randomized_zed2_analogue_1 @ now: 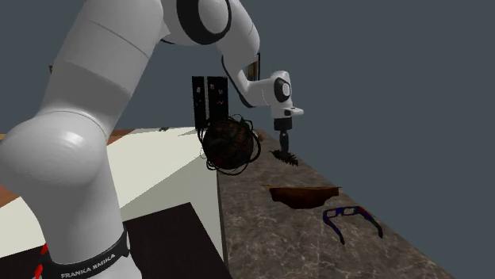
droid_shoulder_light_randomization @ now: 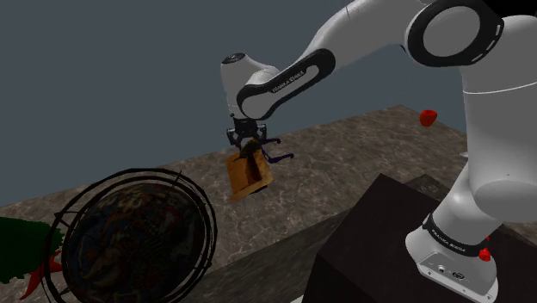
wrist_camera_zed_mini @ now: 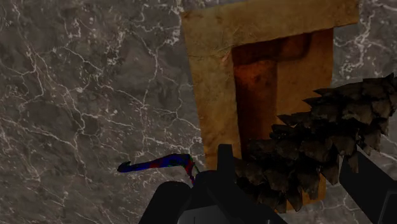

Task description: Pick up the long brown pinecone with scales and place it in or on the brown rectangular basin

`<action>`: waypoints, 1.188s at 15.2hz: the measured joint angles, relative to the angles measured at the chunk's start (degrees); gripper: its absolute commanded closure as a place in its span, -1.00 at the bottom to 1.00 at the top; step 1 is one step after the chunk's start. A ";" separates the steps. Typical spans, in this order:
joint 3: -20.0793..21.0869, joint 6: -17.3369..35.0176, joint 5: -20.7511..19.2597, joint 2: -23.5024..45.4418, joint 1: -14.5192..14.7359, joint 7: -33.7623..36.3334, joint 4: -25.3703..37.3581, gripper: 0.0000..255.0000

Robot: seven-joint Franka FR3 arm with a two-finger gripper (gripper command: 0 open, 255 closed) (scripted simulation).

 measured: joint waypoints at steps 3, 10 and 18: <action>-0.84 -1.96 0.02 3.21 -1.28 -3.09 5.70 1.00; -1.98 -2.63 -0.44 8.75 -2.34 -5.96 12.34 1.00; -2.73 1.24 -1.52 12.19 -2.05 -4.98 11.81 1.00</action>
